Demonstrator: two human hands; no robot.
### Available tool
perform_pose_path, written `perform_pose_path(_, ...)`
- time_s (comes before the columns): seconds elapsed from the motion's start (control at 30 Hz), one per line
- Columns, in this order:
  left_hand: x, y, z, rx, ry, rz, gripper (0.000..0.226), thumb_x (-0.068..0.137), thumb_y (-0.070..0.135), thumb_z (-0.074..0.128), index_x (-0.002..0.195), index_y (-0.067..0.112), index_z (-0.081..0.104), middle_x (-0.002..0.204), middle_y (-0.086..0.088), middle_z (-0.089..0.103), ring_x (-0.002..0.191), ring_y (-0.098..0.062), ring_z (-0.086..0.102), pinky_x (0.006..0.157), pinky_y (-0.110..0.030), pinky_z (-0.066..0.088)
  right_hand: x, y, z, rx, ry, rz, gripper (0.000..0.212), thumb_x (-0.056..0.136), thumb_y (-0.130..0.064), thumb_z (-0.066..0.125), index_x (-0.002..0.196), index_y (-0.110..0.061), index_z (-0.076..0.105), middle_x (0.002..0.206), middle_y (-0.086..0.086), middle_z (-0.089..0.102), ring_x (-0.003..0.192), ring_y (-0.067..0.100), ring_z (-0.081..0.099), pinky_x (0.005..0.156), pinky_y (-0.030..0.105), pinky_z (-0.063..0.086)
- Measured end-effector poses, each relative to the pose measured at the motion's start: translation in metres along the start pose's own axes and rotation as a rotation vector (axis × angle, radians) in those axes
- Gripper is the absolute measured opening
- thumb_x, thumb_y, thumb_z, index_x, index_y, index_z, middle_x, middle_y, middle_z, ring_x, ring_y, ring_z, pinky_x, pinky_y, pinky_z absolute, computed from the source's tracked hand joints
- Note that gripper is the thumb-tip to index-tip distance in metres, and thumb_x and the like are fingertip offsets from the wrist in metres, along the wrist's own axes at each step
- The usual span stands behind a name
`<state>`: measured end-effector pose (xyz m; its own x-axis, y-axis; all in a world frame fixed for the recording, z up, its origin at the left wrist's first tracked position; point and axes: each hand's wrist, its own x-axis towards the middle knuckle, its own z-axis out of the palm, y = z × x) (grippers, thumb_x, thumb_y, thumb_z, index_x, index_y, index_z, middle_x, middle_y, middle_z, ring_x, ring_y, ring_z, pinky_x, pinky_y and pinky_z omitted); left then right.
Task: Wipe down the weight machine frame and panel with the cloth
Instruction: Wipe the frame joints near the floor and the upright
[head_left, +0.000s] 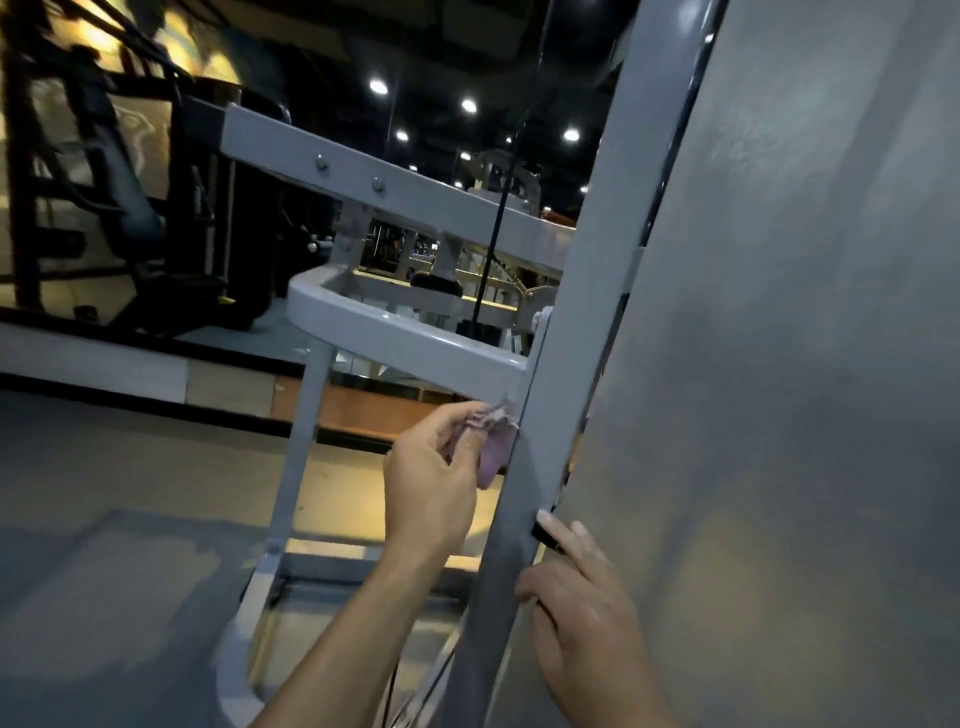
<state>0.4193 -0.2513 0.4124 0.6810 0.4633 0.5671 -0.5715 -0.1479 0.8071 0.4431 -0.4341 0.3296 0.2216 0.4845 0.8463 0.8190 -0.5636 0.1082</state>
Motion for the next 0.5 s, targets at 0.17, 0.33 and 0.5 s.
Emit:
perform_pose_path(0.17, -0.012, 0.012, -0.033, -0.032, -0.122, -0.207, 0.028, 0.100, 0.004, 0.060, 0.104, 0.028, 0.075, 0.098, 0.008, 0.080, 0.099, -0.014, 0.075, 0.081, -0.032, 0.057, 0.010, -0.009, -0.019, 0.135, -0.140, 0.180, 0.028, 0.084, -0.007, 0.054, 0.089, -0.030, 0.068, 0.100, -0.018, 0.069, 0.135, -0.003, 0.048, 0.120, 0.020, 0.028)
perform_pose_path(0.33, -0.035, 0.035, -0.049, -0.166, -0.117, -0.310, 0.021, 0.101, 0.013, 0.060, 0.114, 0.021, 0.076, 0.102, -0.001, 0.079, 0.096, -0.019, 0.075, 0.081, -0.035, 0.055, 0.047, -0.049, -0.049, 0.620, -0.106, 0.627, 0.011, 0.096, -0.028, 0.069, 0.107, -0.028, 0.070, 0.103, -0.020, 0.073, 0.106, -0.001, 0.067, 0.093, 0.014, 0.050)
perform_pose_path(0.5, -0.054, 0.050, -0.046, -0.255, -0.241, -0.322, 0.028, 0.102, 0.014, 0.056, 0.122, 0.019, 0.074, 0.118, -0.010, 0.075, 0.113, -0.029, 0.070, 0.098, -0.045, 0.052, 0.085, -0.068, -0.069, 1.238, -0.152, 1.010, 0.030, 0.097, -0.029, 0.065, 0.119, -0.009, 0.067, 0.108, 0.009, 0.078, 0.099, 0.027, 0.076, 0.086, 0.041, 0.063)
